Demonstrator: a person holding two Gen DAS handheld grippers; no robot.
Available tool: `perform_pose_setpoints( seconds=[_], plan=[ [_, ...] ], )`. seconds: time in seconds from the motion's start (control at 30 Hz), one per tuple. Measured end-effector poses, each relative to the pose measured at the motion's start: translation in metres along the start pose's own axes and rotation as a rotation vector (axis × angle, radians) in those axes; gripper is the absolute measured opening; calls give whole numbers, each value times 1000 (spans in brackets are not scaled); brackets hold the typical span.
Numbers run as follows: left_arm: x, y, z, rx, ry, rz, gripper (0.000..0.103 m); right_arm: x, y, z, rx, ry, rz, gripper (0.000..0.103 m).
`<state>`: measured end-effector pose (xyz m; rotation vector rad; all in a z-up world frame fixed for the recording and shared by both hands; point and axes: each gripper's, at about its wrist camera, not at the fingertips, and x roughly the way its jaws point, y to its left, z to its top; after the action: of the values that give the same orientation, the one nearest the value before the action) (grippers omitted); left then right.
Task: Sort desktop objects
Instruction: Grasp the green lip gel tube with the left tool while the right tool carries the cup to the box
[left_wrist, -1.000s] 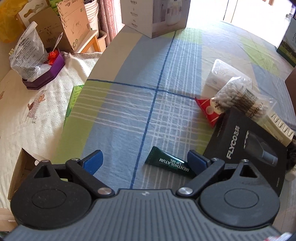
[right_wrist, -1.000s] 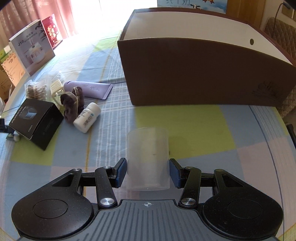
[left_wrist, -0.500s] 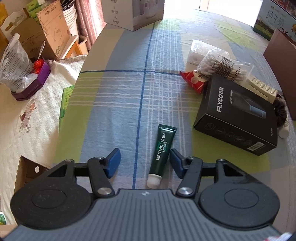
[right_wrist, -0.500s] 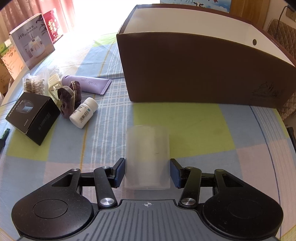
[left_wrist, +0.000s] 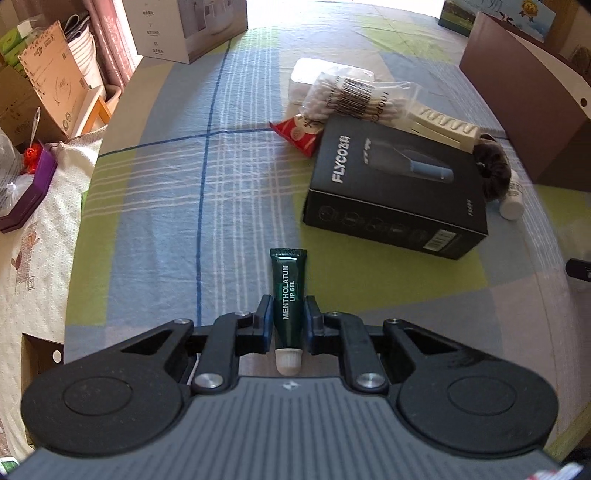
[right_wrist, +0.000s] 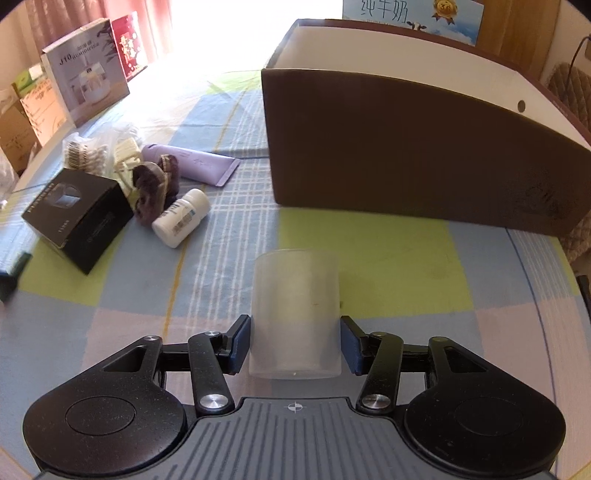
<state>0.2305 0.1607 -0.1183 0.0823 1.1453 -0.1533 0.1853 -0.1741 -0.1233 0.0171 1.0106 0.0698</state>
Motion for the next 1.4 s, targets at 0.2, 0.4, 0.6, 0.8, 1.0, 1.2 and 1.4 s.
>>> perform_pose_setpoints(
  seconds=[0.2, 0.4, 0.6, 0.8, 1.0, 1.2, 1.4],
  plan=[
    [-20, -16, -8, 13, -3, -84, 13, -18, -4, 0, 31, -22, 50, 48],
    [-52, -40, 4, 18, -70, -139, 13, -43, -14, 11, 38, -50, 103, 48],
    [-80, -77, 21, 20, -151, -189, 13, -68, -34, 25, 18, -83, 152, 48],
    [-99, -127, 47, 36, -228, -250, 13, -95, -72, 53, 7, -153, 173, 48],
    [-104, -194, 88, 77, -326, -301, 13, -114, -125, 89, 15, -235, 156, 48],
    [-95, -253, 134, 100, -352, -331, 13, -114, -173, 120, 20, -287, 121, 48],
    [-69, -306, 168, 120, -325, -337, 13, -94, -212, 146, 17, -284, 103, 48]
  ],
)
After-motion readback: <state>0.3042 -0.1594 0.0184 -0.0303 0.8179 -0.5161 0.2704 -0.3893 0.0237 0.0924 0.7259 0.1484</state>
